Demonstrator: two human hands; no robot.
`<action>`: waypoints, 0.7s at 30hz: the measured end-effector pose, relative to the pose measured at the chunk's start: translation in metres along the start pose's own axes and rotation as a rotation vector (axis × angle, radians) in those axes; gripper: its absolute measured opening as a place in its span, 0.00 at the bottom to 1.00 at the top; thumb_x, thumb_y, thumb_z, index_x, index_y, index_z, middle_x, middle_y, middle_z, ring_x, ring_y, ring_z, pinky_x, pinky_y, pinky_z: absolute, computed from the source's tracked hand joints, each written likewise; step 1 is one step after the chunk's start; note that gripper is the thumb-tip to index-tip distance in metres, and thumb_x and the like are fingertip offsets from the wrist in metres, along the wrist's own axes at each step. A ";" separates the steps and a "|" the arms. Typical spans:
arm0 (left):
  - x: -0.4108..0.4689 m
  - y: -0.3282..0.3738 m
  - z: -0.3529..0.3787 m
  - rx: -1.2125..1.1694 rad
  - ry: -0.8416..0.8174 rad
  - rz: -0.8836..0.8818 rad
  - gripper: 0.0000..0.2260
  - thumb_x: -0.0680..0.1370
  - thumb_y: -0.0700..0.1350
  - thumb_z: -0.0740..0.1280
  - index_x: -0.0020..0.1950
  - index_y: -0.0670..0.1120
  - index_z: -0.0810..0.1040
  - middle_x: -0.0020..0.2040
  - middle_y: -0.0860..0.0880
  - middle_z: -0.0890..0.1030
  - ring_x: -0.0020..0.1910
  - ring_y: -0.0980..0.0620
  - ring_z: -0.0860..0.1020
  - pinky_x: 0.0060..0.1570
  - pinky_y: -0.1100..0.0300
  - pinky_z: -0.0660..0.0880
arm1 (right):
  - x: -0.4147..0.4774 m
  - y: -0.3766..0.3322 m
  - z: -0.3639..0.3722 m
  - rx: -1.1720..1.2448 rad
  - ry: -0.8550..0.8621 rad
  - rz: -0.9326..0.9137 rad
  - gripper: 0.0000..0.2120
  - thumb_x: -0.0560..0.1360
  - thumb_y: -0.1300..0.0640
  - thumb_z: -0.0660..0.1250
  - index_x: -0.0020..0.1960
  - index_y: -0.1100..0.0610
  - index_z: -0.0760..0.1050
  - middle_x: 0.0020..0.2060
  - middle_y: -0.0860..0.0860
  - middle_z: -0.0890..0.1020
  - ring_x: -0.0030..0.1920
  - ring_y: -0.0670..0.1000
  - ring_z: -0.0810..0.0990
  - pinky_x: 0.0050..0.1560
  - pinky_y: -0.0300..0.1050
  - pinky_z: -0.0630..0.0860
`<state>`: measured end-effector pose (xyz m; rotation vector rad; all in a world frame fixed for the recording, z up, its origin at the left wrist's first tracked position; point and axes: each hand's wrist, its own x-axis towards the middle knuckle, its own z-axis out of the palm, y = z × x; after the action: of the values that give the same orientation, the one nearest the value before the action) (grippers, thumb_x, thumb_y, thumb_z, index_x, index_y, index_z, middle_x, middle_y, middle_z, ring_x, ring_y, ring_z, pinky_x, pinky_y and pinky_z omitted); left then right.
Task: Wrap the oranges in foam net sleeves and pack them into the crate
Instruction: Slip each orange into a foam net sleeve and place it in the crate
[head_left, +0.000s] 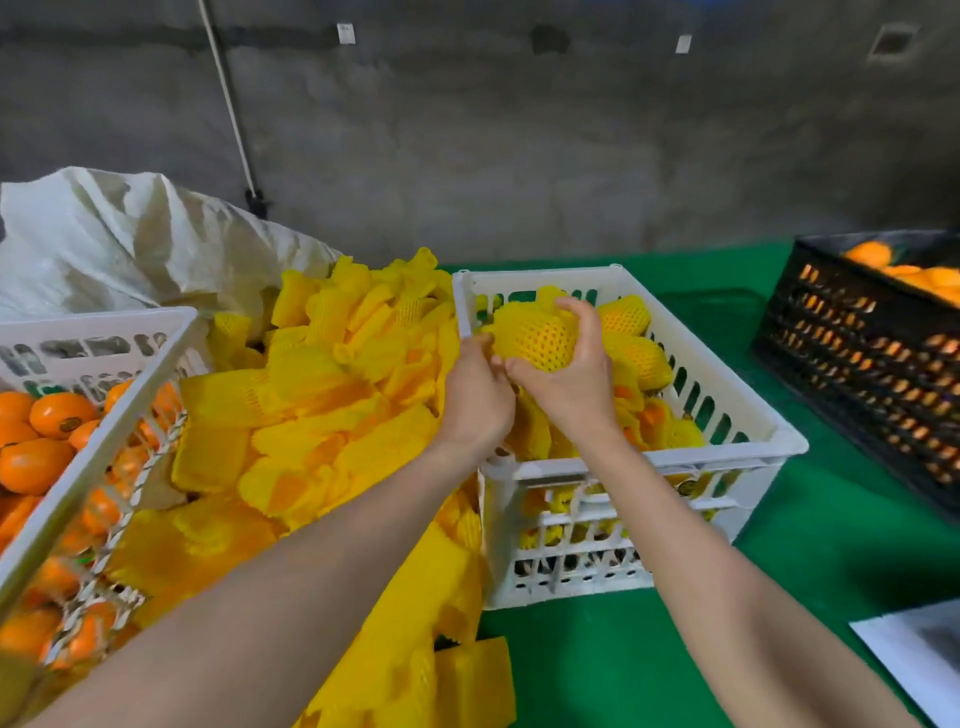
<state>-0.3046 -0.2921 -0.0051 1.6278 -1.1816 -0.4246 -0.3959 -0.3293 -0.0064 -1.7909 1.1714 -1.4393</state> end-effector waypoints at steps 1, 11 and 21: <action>0.004 -0.003 0.008 0.127 -0.091 0.069 0.16 0.79 0.35 0.56 0.67 0.38 0.68 0.59 0.38 0.77 0.59 0.40 0.75 0.57 0.50 0.72 | 0.013 0.008 -0.006 -0.040 0.034 0.054 0.32 0.64 0.55 0.75 0.64 0.51 0.64 0.54 0.45 0.71 0.53 0.48 0.71 0.48 0.41 0.68; 0.014 -0.018 0.023 0.600 -0.448 0.297 0.16 0.76 0.42 0.66 0.64 0.48 0.74 0.46 0.48 0.82 0.50 0.48 0.78 0.38 0.61 0.66 | 0.135 0.075 0.011 -0.453 -0.088 0.204 0.28 0.70 0.51 0.73 0.65 0.53 0.64 0.64 0.59 0.63 0.53 0.63 0.75 0.49 0.48 0.73; 0.008 -0.020 0.018 0.271 -0.300 0.227 0.06 0.77 0.42 0.68 0.53 0.45 0.81 0.41 0.52 0.79 0.42 0.55 0.77 0.34 0.74 0.67 | 0.119 0.088 0.024 -0.777 -0.143 0.055 0.24 0.79 0.45 0.55 0.73 0.51 0.60 0.75 0.57 0.52 0.75 0.63 0.47 0.71 0.65 0.46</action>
<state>-0.3048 -0.3088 -0.0275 1.6707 -1.6918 -0.3840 -0.3930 -0.4776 -0.0305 -2.2755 1.8412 -0.8399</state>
